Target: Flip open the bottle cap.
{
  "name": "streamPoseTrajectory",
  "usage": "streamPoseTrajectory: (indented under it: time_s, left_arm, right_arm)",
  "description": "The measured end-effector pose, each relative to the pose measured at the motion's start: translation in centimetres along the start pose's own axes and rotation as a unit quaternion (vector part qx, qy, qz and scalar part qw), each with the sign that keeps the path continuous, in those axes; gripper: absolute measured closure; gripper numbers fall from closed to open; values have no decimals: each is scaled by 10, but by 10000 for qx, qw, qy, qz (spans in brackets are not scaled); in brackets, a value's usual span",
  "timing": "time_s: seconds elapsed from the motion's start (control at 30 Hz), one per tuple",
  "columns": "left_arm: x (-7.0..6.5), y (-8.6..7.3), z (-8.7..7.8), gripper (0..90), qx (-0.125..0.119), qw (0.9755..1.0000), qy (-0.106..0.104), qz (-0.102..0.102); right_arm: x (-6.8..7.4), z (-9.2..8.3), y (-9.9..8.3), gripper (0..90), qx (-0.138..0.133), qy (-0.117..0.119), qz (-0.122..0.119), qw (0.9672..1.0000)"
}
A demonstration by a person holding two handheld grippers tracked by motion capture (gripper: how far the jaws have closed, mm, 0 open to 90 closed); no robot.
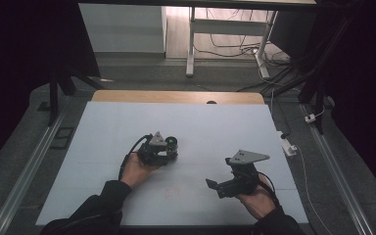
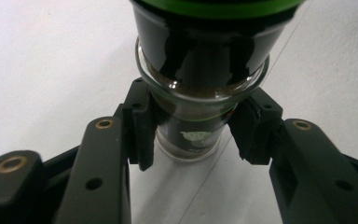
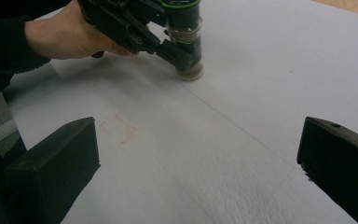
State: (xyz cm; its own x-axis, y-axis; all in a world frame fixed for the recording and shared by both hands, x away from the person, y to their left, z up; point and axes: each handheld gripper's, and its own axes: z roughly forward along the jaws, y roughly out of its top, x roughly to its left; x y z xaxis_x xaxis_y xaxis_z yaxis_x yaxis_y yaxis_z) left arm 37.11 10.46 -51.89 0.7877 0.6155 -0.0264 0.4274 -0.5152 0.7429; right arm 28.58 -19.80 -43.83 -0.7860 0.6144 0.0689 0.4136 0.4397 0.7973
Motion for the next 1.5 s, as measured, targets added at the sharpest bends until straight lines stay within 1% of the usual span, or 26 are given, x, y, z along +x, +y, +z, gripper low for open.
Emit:
streamPoseTrajectory:
  time_s: [0.1,0.13,0.27,0.3,0.4,0.5,0.7,0.9,0.97,1.13,1.27,1.3,1.33,1.37,1.43,1.47,1.5]
  left_arm:
    - [0,0,0,536,4,10000,0,-1]
    - [0,0,0,536,5,10000,1,-5]
    - [0,0,0,536,6,10000,0,-3]
    - [0,0,0,536,5,10000,1,-3]
    - [0,0,0,536,8,10000,2,-4]
    - [0,0,0,536,10,10000,3,-4]
    - [0,0,0,536,10,10000,4,-5]
    - [0,0,0,536,20,10000,3,-5]
    - [0,0,0,536,19,10000,6,-6]
    - [0,0,0,536,23,10000,2,-13]
    - [0,0,0,536,31,10000,-12,-16]
    - [0,0,0,536,33,10000,-11,-13]
    - [0,0,0,536,25,10000,-6,-15]
    - [0,0,0,536,25,10000,-10,-18]
    - [0,0,0,536,24,10000,-13,-18]
    - [0,0,0,536,25,10000,-14,-18]
    - [0,0,0,536,25,10000,-13,-19]
  right_arm:
    - [2,7,5,0,17,66,-49,10000]
    - [3,11,7,0,44,132,-61,9999]
    - [3,18,11,0,107,205,-100,9997]
    - [4,20,12,0,131,218,-99,9996]
    - [6,27,16,0,121,125,-25,9998]
    - [6,33,20,0,116,241,52,9996]
    - [7,48,30,0,259,297,-11,9992]
    - [8,63,40,0,316,258,-165,9990]
    - [9,67,42,0,354,236,-153,9990]
    - [7,78,47,0,351,246,-178,9989]
    - [6,86,50,0,385,213,-245,9987]
    - [5,89,50,44,328,254,-268,9988]
    - [5,89,50,44,328,254,-268,9988]
    - [4,90,51,75,287,273,-268,9989]
    - [3,92,52,164,233,335,-294,9987]
    - [2,94,53,268,207,371,-307,9986]
    - [2,94,53,268,207,371,-307,9986]
